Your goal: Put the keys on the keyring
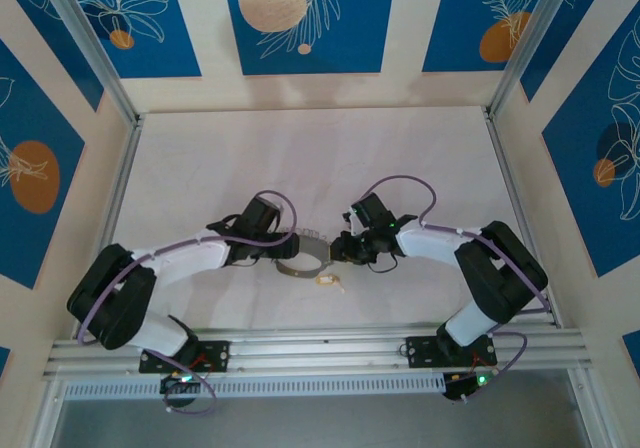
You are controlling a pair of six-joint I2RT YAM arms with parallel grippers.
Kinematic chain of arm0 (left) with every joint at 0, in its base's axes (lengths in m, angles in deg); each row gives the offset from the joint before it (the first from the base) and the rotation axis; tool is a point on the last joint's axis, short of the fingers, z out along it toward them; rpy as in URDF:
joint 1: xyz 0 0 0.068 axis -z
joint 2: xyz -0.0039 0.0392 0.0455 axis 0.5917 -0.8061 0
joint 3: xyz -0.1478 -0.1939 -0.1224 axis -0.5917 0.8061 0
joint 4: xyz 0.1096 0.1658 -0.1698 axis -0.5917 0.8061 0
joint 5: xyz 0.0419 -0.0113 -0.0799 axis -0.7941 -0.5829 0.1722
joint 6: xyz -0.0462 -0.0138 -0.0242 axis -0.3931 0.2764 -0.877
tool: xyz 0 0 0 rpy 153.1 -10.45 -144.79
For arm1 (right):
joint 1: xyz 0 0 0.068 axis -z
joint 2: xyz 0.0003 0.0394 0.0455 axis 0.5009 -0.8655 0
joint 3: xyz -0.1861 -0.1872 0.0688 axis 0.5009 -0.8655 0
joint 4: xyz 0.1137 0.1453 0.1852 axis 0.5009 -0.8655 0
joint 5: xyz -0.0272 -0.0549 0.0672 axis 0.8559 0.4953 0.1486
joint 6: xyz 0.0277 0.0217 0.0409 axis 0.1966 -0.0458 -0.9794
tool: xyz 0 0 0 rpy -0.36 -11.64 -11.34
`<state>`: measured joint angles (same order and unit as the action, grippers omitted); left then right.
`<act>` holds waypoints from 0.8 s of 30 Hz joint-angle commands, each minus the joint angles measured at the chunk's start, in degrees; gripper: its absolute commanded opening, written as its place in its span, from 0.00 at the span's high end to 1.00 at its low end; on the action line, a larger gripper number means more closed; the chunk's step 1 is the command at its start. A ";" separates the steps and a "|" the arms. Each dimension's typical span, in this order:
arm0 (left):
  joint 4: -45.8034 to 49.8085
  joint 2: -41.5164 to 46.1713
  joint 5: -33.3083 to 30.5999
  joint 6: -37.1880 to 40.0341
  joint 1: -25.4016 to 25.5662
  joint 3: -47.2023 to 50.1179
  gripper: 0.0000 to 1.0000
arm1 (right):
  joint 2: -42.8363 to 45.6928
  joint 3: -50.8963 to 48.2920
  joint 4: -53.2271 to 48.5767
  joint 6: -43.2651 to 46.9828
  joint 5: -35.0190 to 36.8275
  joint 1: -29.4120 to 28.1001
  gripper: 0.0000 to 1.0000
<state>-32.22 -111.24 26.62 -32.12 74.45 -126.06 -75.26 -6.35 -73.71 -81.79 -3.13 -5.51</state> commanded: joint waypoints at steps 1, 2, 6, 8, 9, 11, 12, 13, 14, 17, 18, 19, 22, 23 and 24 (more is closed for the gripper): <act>1.66 -2.49 -2.40 1.66 0.55 -2.41 0.21 | -2.13 0.61 2.29 -1.75 -2.01 -0.38 0.75; 1.86 -3.20 -2.83 1.83 0.55 -2.84 0.21 | -2.78 1.01 2.50 -1.76 -2.17 -0.40 0.76; 2.33 -5.55 -4.24 2.28 0.53 -4.35 0.21 | -5.33 2.92 3.19 -1.68 -2.29 -0.46 0.80; 2.68 -6.74 -5.25 2.84 0.41 -5.29 0.21 | -6.52 3.82 3.62 -1.68 -2.42 -0.38 0.81; 2.60 -7.42 -5.73 3.19 0.29 -5.68 0.21 | -7.17 4.43 3.94 -1.72 -2.51 -0.38 0.82; 2.62 -8.67 -6.33 3.88 0.06 -6.59 0.21 | -8.47 5.79 4.46 -1.79 -2.85 -0.39 0.83; 2.56 -9.30 -6.76 4.32 -0.12 -6.92 0.21 | -9.19 6.69 4.75 -1.85 -3.00 -0.37 0.83; 2.70 -9.86 -7.46 4.68 -0.54 -7.36 0.21 | -9.78 7.44 5.13 -1.94 -3.16 -0.38 0.84; 2.65 -10.27 -7.69 4.95 -0.88 -7.64 0.21 | -10.39 8.18 5.30 -2.01 -3.21 -0.38 0.84; 1.94 -11.13 -8.01 6.16 -2.69 -8.44 0.21 | -11.73 10.33 5.83 -1.96 -3.62 -0.20 0.85; 1.50 -11.46 -7.93 6.71 -3.37 -8.82 0.21 | -11.64 10.62 6.15 -2.02 -3.69 -0.12 0.85; 1.14 -11.70 -8.02 7.22 -4.11 -9.18 0.21 | -11.21 10.67 6.36 -2.03 -3.70 -0.12 0.84; 0.80 -12.10 -7.62 9.02 -5.66 -11.04 0.21 | -8.58 9.88 5.81 -1.53 -3.19 -0.16 0.81; 0.92 -11.95 -7.46 9.48 -5.80 -11.68 0.21 | -7.57 9.48 5.42 -1.30 -2.86 -0.16 0.80; 1.11 -11.60 -7.13 10.03 -5.96 -12.30 0.21 | -6.38 9.02 4.60 -0.95 -2.58 -0.20 0.77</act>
<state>-30.95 -122.74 19.47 -25.00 69.34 -135.57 -85.34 2.90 -68.16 -83.04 -4.97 -5.56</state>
